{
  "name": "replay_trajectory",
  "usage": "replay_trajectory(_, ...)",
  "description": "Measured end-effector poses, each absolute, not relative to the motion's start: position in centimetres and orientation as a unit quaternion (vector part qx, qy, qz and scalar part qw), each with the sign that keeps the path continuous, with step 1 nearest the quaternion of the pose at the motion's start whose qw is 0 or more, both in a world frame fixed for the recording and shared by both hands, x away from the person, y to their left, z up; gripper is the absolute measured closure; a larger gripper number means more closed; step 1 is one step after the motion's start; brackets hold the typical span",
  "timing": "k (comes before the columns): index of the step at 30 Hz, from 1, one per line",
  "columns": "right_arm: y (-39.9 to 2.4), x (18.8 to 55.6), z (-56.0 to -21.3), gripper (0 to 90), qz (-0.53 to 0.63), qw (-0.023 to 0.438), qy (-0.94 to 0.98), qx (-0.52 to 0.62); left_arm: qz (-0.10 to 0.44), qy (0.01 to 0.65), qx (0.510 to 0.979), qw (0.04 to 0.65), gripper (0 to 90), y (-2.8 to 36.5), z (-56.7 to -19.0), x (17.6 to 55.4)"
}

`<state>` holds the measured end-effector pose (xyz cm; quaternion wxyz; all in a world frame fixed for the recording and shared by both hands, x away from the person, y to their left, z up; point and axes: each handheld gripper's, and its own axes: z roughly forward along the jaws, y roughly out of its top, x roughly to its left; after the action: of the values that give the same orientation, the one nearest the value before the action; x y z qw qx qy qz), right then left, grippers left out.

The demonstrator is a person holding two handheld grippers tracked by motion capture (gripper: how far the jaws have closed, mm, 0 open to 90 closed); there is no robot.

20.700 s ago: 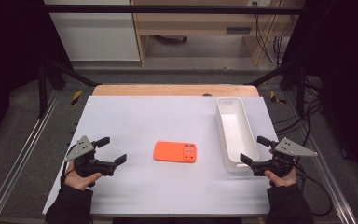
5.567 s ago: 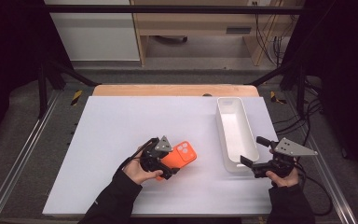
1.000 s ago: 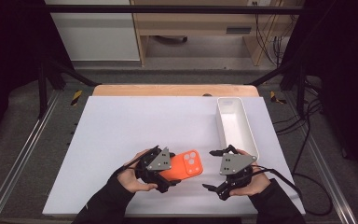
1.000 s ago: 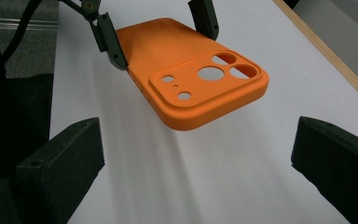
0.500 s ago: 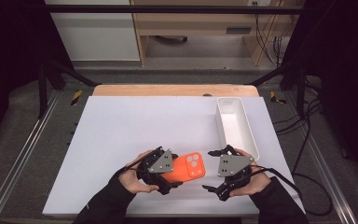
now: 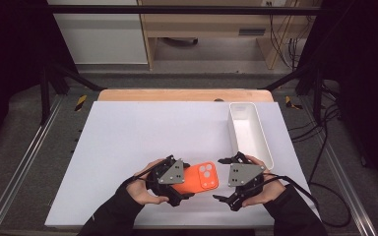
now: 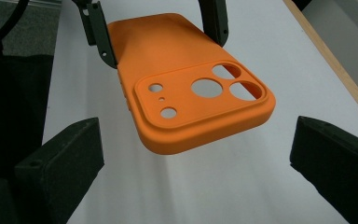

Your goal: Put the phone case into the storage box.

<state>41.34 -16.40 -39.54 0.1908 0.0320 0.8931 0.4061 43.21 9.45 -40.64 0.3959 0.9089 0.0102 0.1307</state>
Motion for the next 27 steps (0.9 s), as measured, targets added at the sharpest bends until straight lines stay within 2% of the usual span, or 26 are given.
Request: replay_trajectory(27,-15.94,41.60,-40.12,3.3,0.413,0.168,0.895,0.005,0.133,-0.025,0.908,0.397,15.6,8.63,-40.45,42.44)
